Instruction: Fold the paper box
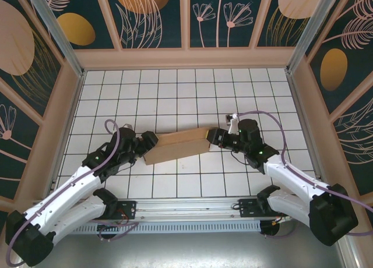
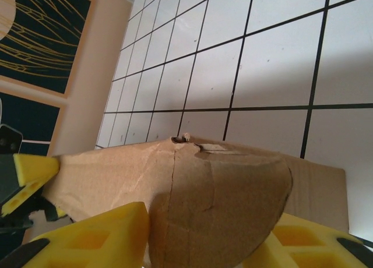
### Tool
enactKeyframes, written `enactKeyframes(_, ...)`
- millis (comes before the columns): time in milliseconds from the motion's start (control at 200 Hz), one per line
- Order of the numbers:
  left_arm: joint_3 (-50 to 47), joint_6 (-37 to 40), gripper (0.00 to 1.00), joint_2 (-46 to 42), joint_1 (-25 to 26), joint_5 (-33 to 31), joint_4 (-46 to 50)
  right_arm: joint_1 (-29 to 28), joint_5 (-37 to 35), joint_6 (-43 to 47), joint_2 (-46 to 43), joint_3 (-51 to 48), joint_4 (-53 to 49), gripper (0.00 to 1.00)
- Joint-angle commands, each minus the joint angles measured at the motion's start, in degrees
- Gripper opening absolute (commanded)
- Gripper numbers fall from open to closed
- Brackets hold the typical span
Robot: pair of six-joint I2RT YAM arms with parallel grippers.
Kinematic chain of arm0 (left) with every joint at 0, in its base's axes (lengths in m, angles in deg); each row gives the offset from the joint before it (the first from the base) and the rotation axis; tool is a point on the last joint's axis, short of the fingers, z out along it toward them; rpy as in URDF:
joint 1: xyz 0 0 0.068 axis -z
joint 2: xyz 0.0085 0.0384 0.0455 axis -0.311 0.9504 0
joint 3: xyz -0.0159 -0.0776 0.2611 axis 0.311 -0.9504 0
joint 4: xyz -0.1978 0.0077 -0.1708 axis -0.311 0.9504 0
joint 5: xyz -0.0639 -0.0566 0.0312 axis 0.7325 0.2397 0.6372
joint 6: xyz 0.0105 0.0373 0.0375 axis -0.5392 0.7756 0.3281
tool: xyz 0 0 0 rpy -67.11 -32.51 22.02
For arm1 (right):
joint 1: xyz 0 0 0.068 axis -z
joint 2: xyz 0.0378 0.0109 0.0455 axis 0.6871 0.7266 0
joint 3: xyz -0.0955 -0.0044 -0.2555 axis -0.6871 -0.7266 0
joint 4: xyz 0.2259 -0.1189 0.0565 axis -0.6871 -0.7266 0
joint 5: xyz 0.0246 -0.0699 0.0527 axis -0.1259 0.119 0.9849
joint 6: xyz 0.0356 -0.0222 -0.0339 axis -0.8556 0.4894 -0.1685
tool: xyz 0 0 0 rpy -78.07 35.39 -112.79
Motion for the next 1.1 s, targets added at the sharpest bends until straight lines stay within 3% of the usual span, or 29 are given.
enactKeyframes(0, 0.72, 2.72, 0.92, 2.96, 0.66, 4.03, -6.46, -1.71, 10.61, -2.98, 1.24, -2.88, -1.61, 0.44)
enactKeyframes(495, 15.82, 9.63, 0.89, 18.16, 0.11, 0.27, -12.61, -0.83, 5.44, -1.23, 2.39, 8.77, -6.48, 0.41)
enactKeyframes(786, 19.01, 11.07, 0.88, 24.15, -3.12, 3.12, -22.27, 6.04, 7.11, -1.20, 6.17, 13.86, -4.16, 0.41)
enactKeyframes(1096, 21.37, 12.45, 0.87, 30.64, -4.94, 1.79, -31.95, 11.31, 9.54, 2.13, 17.14, 23.11, -1.52, 0.40)
